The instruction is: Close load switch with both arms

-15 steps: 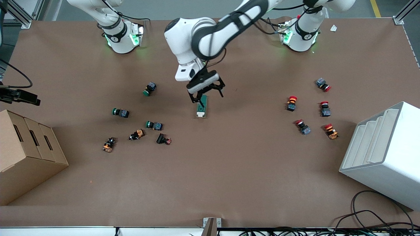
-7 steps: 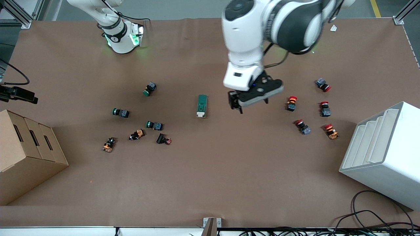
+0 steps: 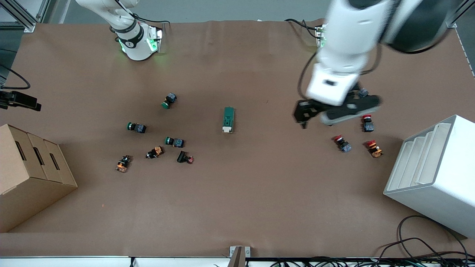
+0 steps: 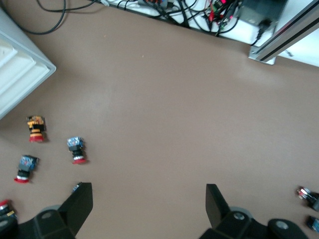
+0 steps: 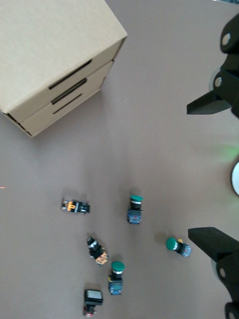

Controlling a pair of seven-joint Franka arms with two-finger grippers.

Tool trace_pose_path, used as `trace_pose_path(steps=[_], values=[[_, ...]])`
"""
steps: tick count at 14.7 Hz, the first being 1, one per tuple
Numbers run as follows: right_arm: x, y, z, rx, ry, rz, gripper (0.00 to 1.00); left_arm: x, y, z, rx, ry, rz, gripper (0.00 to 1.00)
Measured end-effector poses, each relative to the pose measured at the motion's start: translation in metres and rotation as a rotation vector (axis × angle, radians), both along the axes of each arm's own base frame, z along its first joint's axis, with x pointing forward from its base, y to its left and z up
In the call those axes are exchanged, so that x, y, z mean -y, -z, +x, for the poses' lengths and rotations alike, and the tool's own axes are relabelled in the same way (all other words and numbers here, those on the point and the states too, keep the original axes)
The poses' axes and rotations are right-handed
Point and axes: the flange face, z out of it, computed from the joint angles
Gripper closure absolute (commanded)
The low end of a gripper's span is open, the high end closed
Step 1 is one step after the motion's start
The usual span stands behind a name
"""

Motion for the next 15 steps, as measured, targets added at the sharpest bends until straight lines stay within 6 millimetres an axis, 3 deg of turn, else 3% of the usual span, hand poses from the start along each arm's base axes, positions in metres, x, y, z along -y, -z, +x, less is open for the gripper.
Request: trace_pose_path(steps=[2,4,10,15], values=[[-0.001,-0.002,-0.004,-0.015,0.001,0.003,0.00,-0.043,-0.025,-0.001,-0.002,0.053,-0.017,0.00],[0.000,-0.009,-0.014,-0.011,0.002,0.007,0.00,-0.077,-0.037,-0.005,-0.017,0.122,-0.007,0.00],[-0.002,-0.038,-0.065,0.044,-0.006,0.023,0.00,-0.165,-0.044,-0.012,-0.128,0.270,0.066,0.00],[-0.015,-0.053,-0.087,0.077,-0.033,0.026,0.00,-0.225,-0.041,-0.017,-0.201,0.299,0.069,0.00]])
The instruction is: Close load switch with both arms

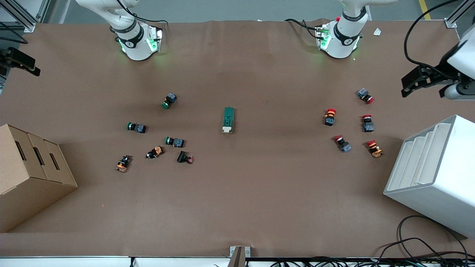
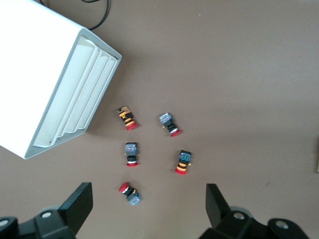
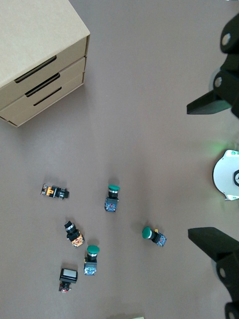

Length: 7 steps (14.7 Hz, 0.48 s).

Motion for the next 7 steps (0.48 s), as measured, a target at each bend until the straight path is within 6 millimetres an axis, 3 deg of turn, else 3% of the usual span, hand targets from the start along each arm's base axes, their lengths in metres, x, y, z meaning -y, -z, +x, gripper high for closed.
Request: trace_pose_path(steps=[4,7], values=[[0.000,-0.003,-0.001,0.026,0.000,-0.001,0.00,-0.021,0.001,0.002,-0.004,-0.018,-0.004,0.00],[-0.003,-0.003,0.000,0.030,0.011,0.027,0.00,-0.025,0.001,0.001,-0.011,-0.008,-0.019,0.00]])
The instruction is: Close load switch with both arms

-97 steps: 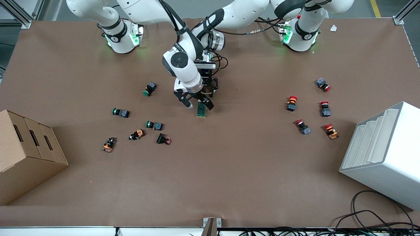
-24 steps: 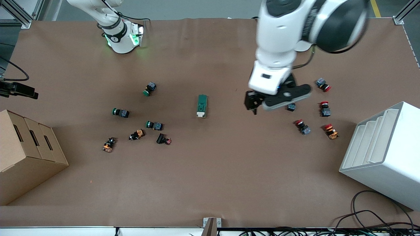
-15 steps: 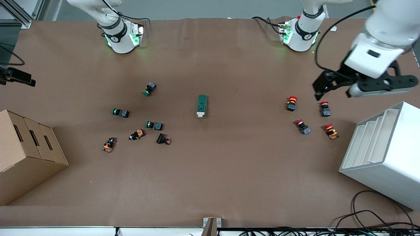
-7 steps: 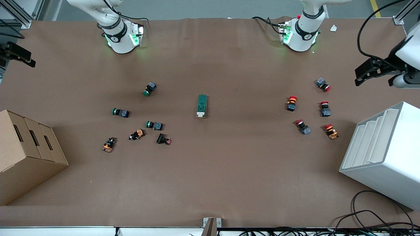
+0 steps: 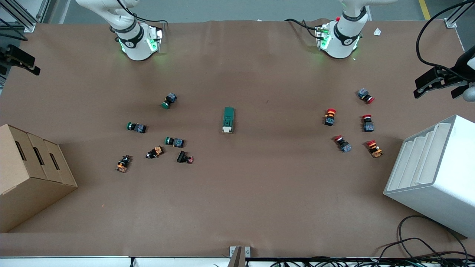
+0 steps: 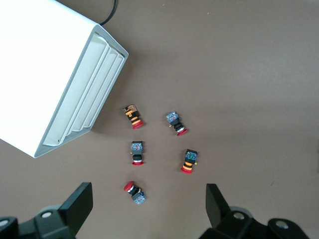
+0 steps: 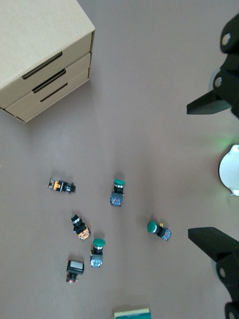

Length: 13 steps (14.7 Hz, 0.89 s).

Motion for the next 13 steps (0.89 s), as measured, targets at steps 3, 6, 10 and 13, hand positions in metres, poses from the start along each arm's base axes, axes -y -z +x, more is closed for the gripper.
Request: trace_pose_path(steps=[3,6,10,13], values=[[-0.001,-0.003,0.000,0.007,0.040,0.006,0.00,-0.002,0.000,-0.009,-0.032,0.014,0.000,0.00],[-0.001,-0.011,0.000,0.027,0.057,0.006,0.00,-0.007,-0.001,-0.017,-0.033,0.009,0.001,0.00],[-0.001,-0.011,0.002,0.028,0.057,0.006,0.00,-0.003,-0.003,-0.016,-0.002,0.019,-0.001,0.00],[-0.001,-0.010,0.006,0.024,0.057,0.005,0.00,-0.001,0.000,-0.015,0.005,0.021,-0.003,0.00]])
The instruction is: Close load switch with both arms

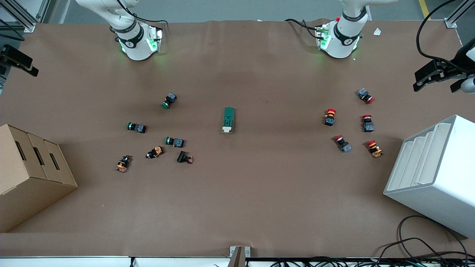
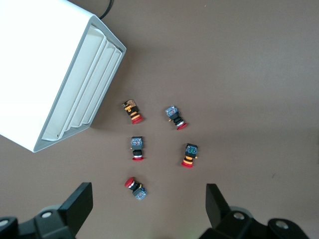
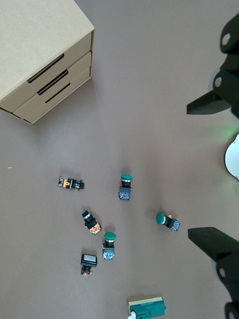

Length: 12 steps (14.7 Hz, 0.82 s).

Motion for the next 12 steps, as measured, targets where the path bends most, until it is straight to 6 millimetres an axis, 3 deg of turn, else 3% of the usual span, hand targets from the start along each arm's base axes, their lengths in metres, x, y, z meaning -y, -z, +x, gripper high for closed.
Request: trace_pose_path(steps=[12], values=[[-0.007,0.000,0.012,-0.027,-0.079,0.001,0.00,0.001,0.010,-0.016,0.003,-0.001,-0.027,0.00]])
